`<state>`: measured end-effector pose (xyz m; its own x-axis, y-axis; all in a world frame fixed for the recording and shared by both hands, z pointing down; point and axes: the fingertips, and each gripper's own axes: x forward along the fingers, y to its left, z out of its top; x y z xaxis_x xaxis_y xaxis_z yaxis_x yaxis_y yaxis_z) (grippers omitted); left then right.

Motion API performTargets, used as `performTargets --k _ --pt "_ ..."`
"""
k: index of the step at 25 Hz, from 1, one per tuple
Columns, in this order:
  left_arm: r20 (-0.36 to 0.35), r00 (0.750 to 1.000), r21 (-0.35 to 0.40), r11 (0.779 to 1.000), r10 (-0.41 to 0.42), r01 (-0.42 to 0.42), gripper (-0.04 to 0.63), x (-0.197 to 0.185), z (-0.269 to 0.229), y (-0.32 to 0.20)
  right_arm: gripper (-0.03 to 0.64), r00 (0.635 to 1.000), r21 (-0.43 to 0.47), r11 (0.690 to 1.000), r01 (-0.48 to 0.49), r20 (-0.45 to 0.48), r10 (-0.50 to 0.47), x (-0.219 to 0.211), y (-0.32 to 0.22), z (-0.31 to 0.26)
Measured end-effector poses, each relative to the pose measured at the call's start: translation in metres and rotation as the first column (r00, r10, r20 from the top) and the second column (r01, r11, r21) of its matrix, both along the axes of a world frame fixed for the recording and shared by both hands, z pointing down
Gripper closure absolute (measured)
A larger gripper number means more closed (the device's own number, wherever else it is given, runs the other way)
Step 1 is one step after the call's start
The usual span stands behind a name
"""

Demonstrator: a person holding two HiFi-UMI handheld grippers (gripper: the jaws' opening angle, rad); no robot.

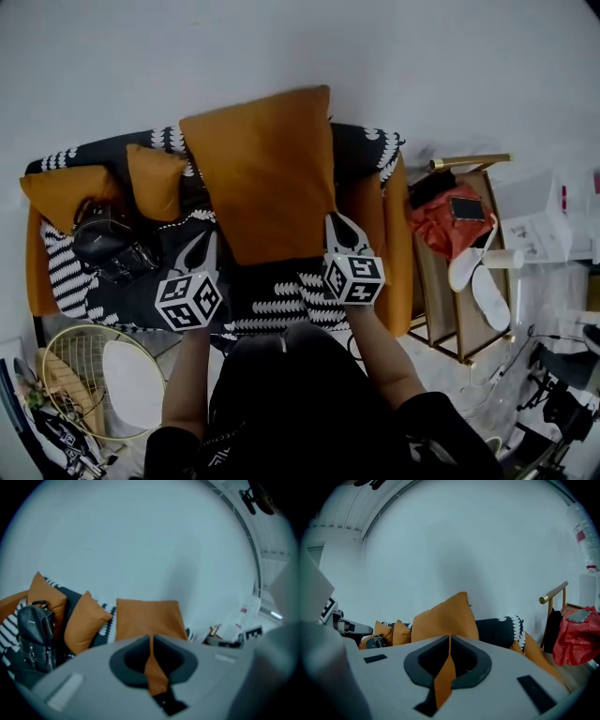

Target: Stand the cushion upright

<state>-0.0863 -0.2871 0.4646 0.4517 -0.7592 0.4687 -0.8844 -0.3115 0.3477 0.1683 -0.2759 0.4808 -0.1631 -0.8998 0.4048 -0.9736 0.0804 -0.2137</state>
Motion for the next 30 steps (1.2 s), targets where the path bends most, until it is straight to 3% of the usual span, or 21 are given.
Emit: performTargets --k 17,30 --pt "-0.031 0.999 0.025 0.999 -0.038 0.039 0.577 -0.017 -0.018 0.000 0.621 0.998 -0.009 0.998 0.063 -0.013 -0.063 -0.030 0.008 -0.030" --pt "-0.035 0.999 0.029 0.999 -0.032 0.033 0.577 -0.020 -0.020 -0.001 0.622 0.998 -0.004 0.998 0.055 -0.035 -0.055 -0.032 0.007 -0.045"
